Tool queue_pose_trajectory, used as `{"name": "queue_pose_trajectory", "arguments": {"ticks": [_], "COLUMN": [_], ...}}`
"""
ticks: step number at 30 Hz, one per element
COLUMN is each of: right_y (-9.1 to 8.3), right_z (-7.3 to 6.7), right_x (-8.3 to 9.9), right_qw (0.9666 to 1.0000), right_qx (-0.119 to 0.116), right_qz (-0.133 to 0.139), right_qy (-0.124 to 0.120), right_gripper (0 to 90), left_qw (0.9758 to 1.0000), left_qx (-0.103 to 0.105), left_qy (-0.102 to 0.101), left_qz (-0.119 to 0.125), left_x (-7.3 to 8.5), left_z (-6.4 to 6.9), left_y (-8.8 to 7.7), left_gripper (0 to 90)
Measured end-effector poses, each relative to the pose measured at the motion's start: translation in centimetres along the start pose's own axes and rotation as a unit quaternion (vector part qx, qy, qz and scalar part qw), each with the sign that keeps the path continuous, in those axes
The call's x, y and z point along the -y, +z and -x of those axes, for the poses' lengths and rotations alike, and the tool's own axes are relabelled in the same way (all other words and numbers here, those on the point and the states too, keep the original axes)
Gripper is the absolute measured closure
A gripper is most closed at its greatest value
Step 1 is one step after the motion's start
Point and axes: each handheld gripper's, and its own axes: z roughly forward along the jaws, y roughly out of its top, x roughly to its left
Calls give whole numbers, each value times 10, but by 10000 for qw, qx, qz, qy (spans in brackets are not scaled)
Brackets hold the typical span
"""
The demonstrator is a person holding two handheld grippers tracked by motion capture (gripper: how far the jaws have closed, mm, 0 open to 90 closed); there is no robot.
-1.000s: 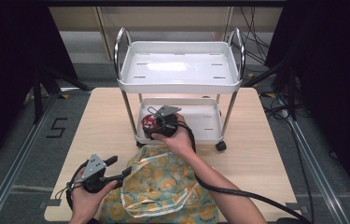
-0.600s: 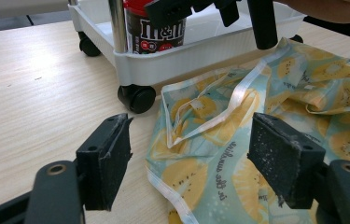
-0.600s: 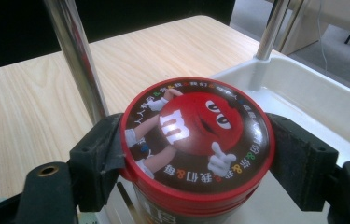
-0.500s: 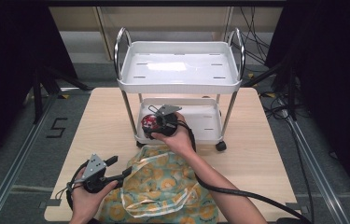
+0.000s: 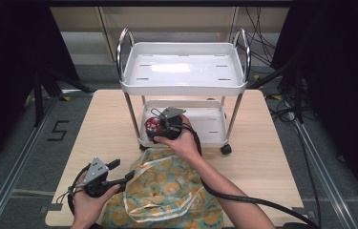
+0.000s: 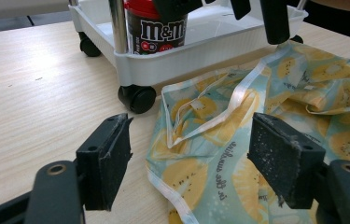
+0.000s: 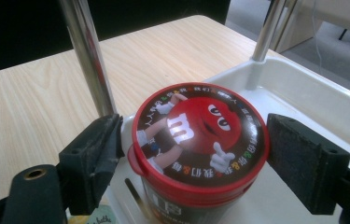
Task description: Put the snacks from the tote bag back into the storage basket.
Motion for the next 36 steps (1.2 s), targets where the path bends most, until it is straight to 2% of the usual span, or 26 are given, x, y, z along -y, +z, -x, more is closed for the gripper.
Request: {"name": "queue_pose_trajectory", "arguments": {"ticks": [5,6,13,15,19,20,21,22,23,28,30,36], "right_y": [-7,-8,-22,-23,-32,-38,-39,-39,-39,-52,-58,-70], "right_z": [-2,-3,-3,-2,-2,-3,-1,-1,-1,-5,-7,-8], "right_x": [-2,-1,2,2,3,4,5,5,5,8,9,16], "right_qw": [10000,10000,9999,9999,9999,9998,9996,9996,9992,9991,9992,9986], "right_qx": [30,26,140,106,146,178,113,113,-54,-92,-219,-112], "right_qz": [82,65,8,48,44,9,127,127,213,192,188,226], "right_qy": [-21,-18,13,-32,-54,14,-229,-229,-346,-358,-281,-456], "right_gripper": [194,191,190,190,190,190,190,190,190,206,212,222], "left_qw": [10000,10000,10000,10000,10000,10000,10000,10000,10000,10000,10000,10000], "left_qx": [12,5,-15,-17,28,30,19,19,31,29,9,23], "left_qy": [-47,2,-16,-19,21,22,0,0,11,7,13,-16], "left_qz": [39,1,11,12,18,16,12,12,16,15,10,44], "left_x": [0,0,0,-1,-1,-1,0,0,0,0,0,0], "left_z": [1,0,1,1,1,1,1,1,1,1,1,2], "left_y": [1,0,0,0,1,1,1,1,1,1,0,1], "left_gripper": [289,290,289,289,289,289,289,289,289,289,289,290]}}
